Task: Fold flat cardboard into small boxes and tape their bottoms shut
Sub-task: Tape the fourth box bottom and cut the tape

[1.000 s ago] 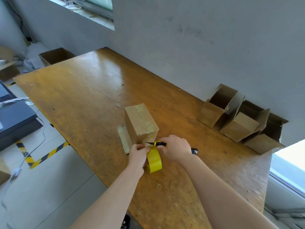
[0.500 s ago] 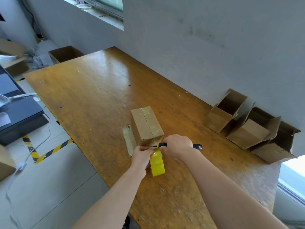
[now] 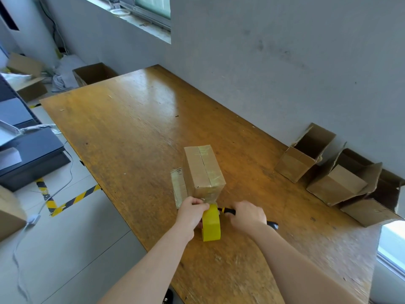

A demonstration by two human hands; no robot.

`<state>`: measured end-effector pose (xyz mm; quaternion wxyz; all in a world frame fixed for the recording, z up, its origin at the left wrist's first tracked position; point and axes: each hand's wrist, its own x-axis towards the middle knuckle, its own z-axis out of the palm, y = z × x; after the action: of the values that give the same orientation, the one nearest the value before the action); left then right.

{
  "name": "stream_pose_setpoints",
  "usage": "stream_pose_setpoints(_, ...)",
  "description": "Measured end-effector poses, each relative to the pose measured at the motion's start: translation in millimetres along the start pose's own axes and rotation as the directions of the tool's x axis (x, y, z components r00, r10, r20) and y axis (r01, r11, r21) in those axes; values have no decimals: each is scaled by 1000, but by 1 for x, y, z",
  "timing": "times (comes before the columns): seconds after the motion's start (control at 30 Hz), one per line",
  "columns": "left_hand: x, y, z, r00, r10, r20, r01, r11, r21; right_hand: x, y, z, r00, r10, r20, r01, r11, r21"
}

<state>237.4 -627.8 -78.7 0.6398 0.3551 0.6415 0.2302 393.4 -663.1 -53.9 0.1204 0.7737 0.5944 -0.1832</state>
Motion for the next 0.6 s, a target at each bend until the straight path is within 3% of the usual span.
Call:
stream_pose_setpoints(0.17,-2,3,0,999,-23,29,23,1000,-15,-7,17,36,998,61,18,-62,996,60)
stream_pose_setpoints(0.27,-4,5,-1,999,-27,25,28,999,-33,-2,8,31,978,48,-204,-8,981,194)
stream_pose_setpoints(0.33,-6,6,-1,999,-21,33,23,998,-56,4,-5,15,902,53,-428,123,919,374)
stream_pose_setpoints(0.4,-9,7,-1,999,-26,46,29,996,-83,14,-17,-1,856,-30,-517,247,900,358)
stream_pose_setpoints(0.5,-10,10,-3,998,-35,59,40,995,-89,29,-30,-12,898,-201,-391,298,932,207)
stream_pose_setpoints(0.6,-10,13,-5,997,-41,71,48,995,-88,38,-34,-10,908,-214,-359,284,947,153)
